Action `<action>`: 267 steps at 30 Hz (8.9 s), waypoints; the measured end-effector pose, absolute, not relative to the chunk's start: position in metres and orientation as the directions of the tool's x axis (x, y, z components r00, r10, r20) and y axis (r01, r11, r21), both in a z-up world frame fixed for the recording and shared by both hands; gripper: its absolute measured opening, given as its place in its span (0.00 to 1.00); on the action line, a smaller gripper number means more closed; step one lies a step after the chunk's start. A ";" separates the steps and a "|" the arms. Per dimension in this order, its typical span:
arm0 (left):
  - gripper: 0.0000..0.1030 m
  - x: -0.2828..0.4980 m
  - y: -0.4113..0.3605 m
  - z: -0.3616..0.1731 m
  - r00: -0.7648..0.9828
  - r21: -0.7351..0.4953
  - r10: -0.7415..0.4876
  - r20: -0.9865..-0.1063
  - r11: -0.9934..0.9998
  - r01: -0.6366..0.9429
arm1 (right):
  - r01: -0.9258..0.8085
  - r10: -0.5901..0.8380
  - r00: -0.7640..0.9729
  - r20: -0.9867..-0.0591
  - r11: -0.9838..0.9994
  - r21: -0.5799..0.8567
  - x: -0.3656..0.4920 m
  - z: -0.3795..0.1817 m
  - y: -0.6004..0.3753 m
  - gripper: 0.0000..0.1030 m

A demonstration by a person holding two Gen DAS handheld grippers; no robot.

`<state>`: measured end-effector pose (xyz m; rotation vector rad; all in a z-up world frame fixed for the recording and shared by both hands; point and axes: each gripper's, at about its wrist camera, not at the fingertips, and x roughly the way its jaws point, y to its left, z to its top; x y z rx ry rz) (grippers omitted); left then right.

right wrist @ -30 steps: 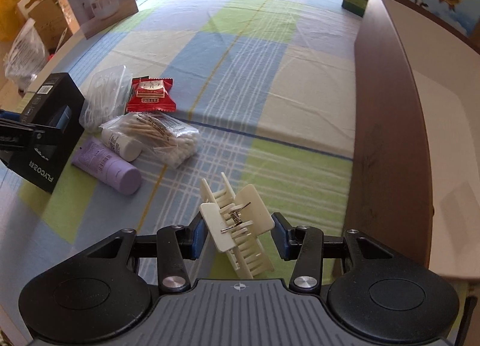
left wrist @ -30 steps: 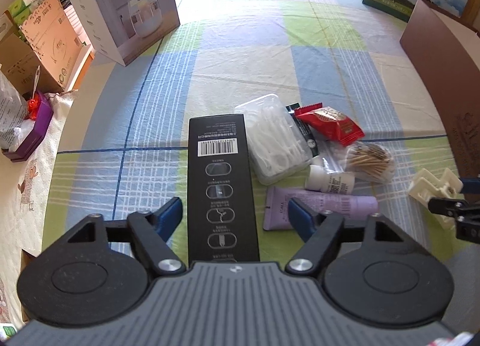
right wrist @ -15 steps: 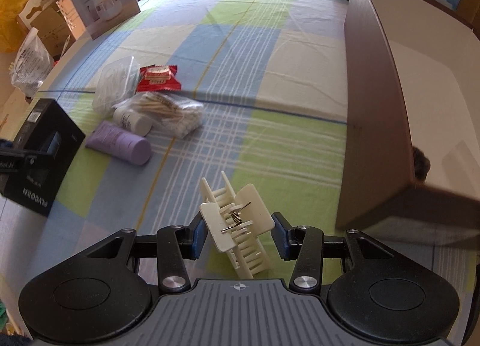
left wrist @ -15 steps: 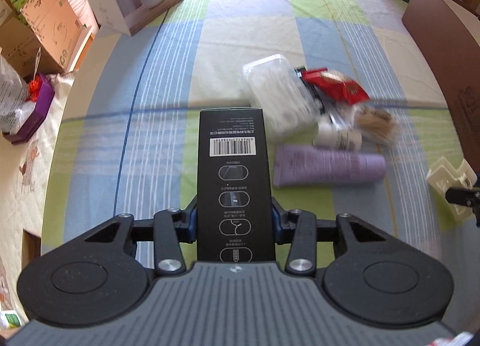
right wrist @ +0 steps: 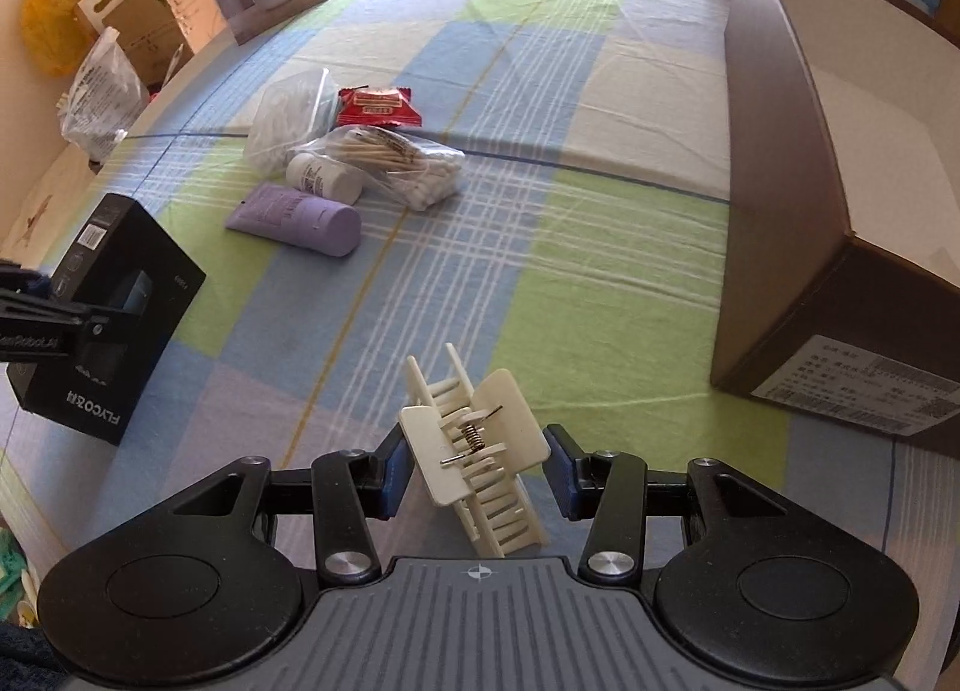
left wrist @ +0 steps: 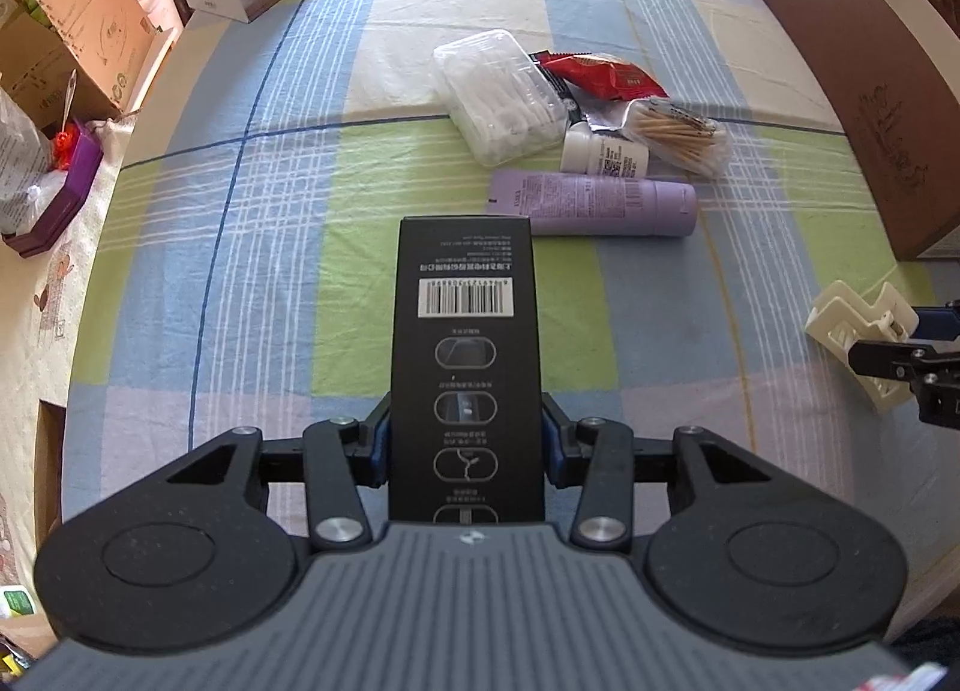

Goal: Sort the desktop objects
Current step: 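Carry the black box and hair clip into the brown box, then open both grippers to release the black box and hair clip inside, then withdraw both tools from the brown box toward the remaining items, then grasp the purple tube with the left gripper while the right gripper grasps the cotton swab bag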

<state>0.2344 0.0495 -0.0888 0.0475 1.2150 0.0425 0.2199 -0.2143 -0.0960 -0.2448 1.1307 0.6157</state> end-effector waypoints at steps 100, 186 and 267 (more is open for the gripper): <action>0.45 0.516 -0.310 -0.062 0.464 -0.020 -0.163 -0.871 0.955 0.297 | -0.421 0.211 0.588 -0.781 0.904 -0.073 0.463 -0.036 -0.402 0.40; 0.90 0.209 -0.092 0.010 0.576 -0.089 -0.150 -0.803 0.987 0.132 | -0.480 0.442 0.494 -0.749 0.857 0.189 0.193 0.002 -0.327 0.98; 0.54 0.305 0.060 -0.126 0.420 0.027 0.060 -0.905 0.996 -0.083 | -0.824 0.483 0.325 -0.813 0.566 0.007 0.313 -0.126 -0.103 0.49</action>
